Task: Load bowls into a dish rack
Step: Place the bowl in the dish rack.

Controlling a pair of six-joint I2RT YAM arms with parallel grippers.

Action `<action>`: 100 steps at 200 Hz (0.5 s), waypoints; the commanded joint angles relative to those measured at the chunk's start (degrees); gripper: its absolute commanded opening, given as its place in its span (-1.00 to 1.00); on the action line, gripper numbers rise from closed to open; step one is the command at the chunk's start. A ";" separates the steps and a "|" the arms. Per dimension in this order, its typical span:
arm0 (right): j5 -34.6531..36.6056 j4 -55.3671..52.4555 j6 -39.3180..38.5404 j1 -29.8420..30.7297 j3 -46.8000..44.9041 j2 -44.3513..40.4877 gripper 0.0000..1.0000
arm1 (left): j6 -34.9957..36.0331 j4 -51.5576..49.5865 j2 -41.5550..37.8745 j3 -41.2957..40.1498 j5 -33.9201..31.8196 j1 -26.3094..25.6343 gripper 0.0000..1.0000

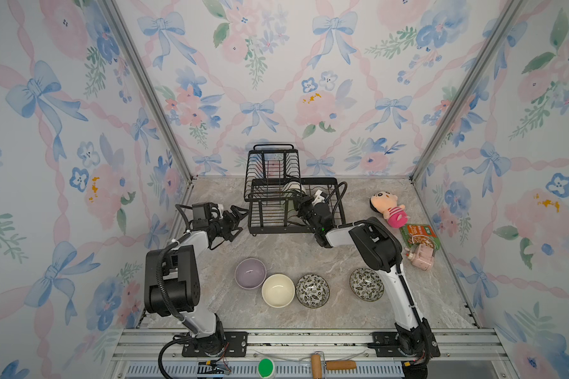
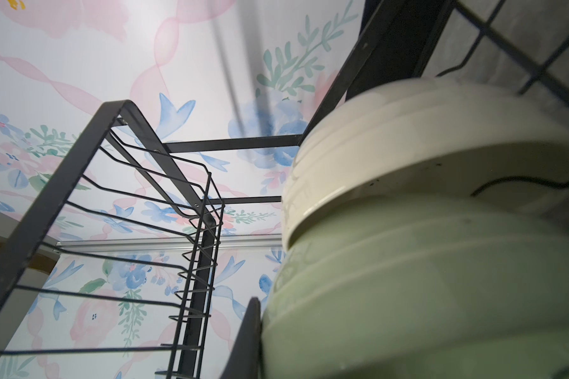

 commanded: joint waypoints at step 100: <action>1.59 -5.19 1.15 0.28 1.31 -1.74 -0.74 | 1.28 -1.89 2.11 2.27 0.73 -0.28 0.94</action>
